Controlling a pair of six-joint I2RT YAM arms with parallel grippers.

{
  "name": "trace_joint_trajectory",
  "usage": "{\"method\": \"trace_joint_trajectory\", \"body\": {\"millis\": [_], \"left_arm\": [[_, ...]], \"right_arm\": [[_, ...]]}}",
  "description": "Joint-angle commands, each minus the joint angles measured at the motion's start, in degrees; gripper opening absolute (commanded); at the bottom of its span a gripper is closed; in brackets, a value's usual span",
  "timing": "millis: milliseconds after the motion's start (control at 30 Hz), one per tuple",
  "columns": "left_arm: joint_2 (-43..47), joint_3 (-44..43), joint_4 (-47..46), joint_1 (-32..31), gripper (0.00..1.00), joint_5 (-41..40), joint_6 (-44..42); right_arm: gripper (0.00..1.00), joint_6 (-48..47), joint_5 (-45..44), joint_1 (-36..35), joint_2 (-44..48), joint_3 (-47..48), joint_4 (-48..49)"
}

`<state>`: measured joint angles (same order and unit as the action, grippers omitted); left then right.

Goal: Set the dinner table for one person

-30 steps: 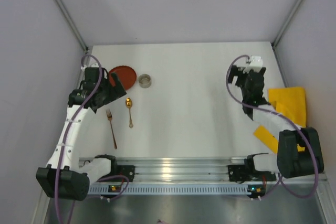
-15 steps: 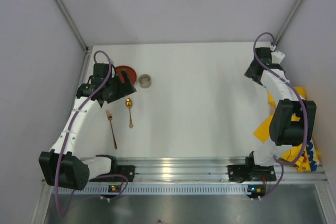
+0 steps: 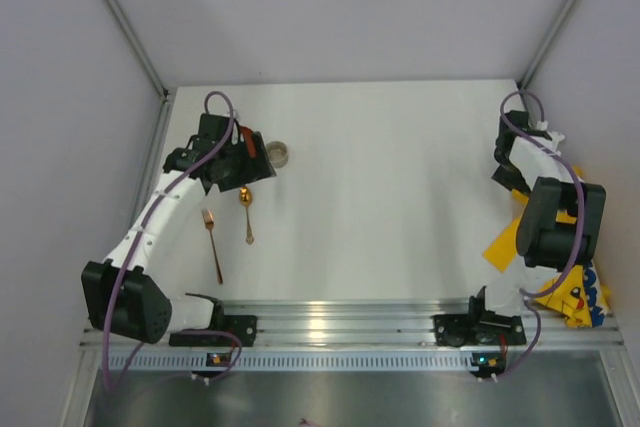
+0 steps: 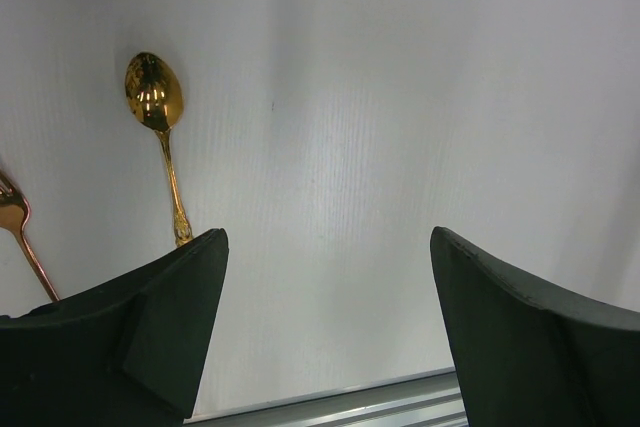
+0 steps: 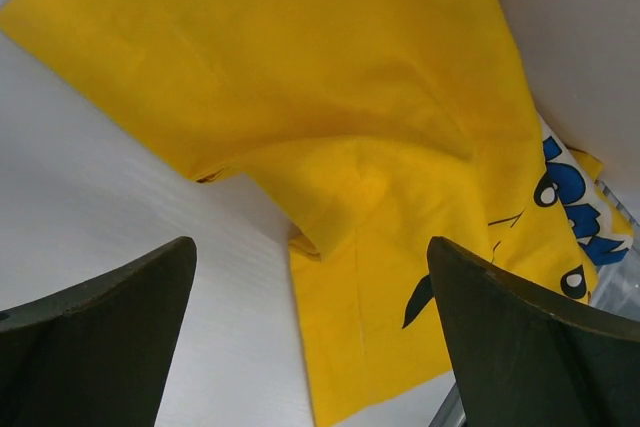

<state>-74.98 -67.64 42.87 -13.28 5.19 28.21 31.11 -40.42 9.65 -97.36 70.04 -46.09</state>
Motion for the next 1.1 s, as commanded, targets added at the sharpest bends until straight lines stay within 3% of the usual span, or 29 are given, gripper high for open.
{"method": "trace_joint_trajectory", "body": {"millis": [0, 333, 433, 467, 633, 900, 1067], "left_arm": [[0.45, -1.98, -2.27, -0.87, 0.87, 0.52, -1.14], [1.94, -0.57, -2.44, -1.49, 0.87, 0.08, -1.40], [2.55, -0.22, -2.35, -1.40, 0.87, -0.62, -1.57], [2.73, -0.04, -2.27, -1.49, 0.87, -0.79, -1.58], [4.40, 1.28, -1.92, -1.40, 0.87, -2.02, -1.49], [6.42, 2.77, -1.21, -1.40, 0.87, -4.04, -1.48], [9.23, 2.86, 1.07, -1.40, 0.87, -7.03, -2.10]], "right_arm": [[1.00, -0.61, -2.29, 2.48, -2.65, -0.17, -0.68], [0.97, -0.97, -1.15, 5.38, -6.79, -2.89, 4.77], [0.74, -1.49, -1.15, 5.99, -7.67, -2.89, 5.65], [0.52, -1.58, -0.97, 6.08, -7.93, -2.89, 5.83], [0.00, -1.41, 1.92, 5.82, -7.58, -3.42, 6.18], [0.00, 2.09, 12.19, -3.31, 0.32, -4.56, 4.08], [0.00, 8.42, 23.54, -20.08, 8.22, -2.72, 2.40]]}}
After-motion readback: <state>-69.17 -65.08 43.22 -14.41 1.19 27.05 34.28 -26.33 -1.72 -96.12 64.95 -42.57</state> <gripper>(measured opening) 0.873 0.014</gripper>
